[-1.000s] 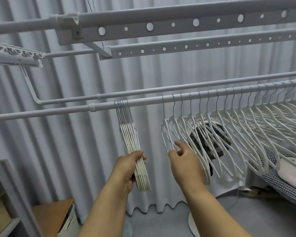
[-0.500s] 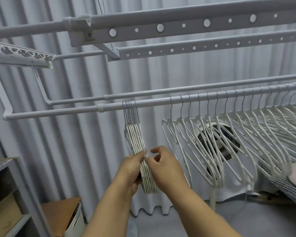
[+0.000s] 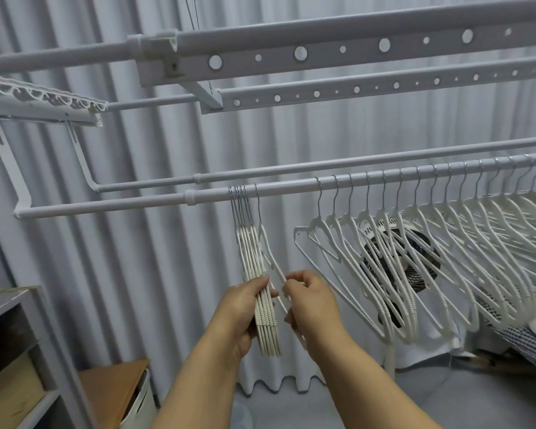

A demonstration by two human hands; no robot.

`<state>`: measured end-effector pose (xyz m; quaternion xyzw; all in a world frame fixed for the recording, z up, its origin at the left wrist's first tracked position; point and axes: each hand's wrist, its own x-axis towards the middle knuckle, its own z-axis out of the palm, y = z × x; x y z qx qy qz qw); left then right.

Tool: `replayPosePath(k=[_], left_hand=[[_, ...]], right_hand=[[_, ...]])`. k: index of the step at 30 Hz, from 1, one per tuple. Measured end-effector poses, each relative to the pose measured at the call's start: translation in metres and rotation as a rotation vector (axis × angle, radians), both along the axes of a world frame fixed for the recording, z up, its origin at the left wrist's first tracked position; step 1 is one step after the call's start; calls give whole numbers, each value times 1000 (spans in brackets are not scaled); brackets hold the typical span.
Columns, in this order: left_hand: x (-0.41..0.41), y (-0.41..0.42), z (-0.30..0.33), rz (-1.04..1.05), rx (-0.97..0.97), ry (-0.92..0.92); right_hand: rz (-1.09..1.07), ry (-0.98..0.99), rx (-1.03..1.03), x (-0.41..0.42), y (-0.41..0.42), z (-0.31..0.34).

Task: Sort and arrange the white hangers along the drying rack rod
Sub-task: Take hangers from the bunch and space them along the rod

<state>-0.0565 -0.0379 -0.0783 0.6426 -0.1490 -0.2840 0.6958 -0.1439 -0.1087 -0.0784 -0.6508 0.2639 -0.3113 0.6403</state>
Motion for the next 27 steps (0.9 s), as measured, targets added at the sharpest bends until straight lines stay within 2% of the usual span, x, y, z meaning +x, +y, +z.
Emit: replayPosePath(k=[7, 27], left_hand=[[3, 2, 0, 1, 35, -13], [12, 2, -5, -17, 32, -18]], right_hand=[[-114, -40, -152, -4, -2, -6], [-303, -37, -157, -14, -15, -9]])
